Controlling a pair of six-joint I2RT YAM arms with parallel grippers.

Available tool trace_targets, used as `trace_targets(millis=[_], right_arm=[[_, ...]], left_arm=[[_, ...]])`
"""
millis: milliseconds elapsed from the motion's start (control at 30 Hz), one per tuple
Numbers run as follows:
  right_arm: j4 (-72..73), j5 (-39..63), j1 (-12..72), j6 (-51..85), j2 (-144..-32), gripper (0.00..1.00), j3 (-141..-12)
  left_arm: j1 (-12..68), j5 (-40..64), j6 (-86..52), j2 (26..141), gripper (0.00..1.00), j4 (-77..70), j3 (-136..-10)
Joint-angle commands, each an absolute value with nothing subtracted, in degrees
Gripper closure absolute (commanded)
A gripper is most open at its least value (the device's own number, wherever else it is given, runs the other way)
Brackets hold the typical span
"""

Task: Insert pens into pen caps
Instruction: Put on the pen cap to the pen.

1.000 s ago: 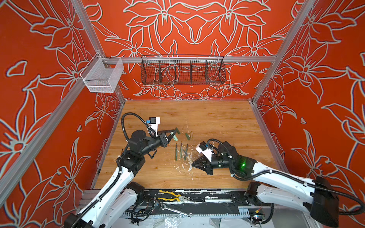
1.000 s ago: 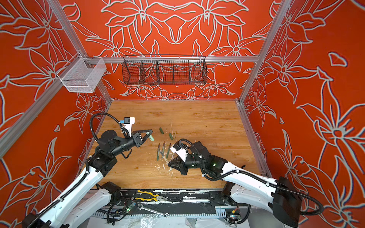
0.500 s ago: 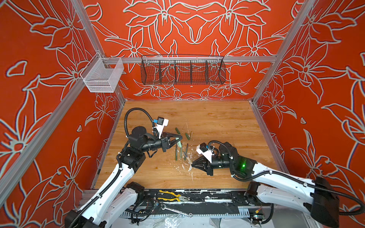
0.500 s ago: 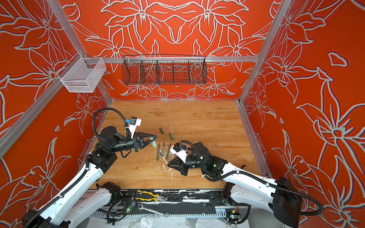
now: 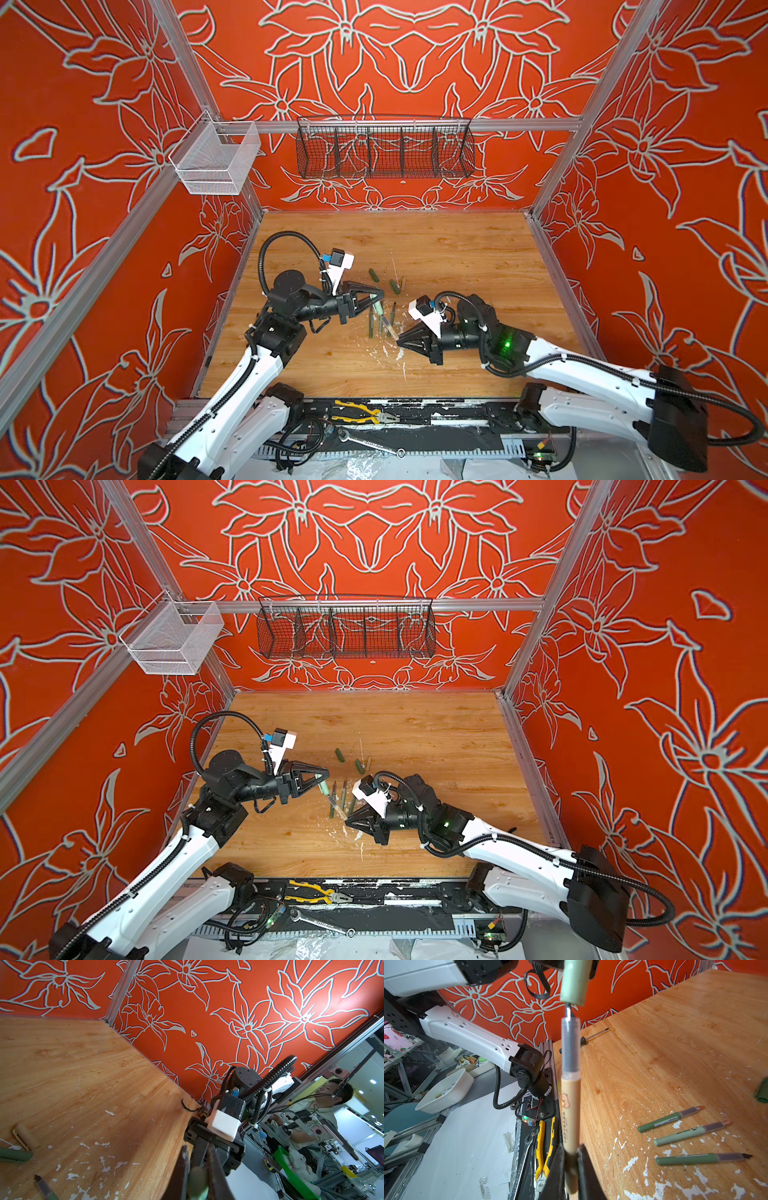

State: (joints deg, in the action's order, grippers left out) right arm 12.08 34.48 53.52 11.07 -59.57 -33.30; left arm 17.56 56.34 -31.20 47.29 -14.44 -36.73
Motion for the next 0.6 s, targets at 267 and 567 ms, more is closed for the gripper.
trace_targets(millis=[267,567], right_arm=[[13.89,32.61,54.03,9.99,-59.37,1.00,-34.45],[14.24,33.92,53.97,10.11,-59.99,1.00,-35.86]], left_arm=[[15.82,58.85,-33.30,45.82,1.00,-18.35,-36.70],[15.82,58.49,-34.29,45.79,1.00,-20.64,-35.51]])
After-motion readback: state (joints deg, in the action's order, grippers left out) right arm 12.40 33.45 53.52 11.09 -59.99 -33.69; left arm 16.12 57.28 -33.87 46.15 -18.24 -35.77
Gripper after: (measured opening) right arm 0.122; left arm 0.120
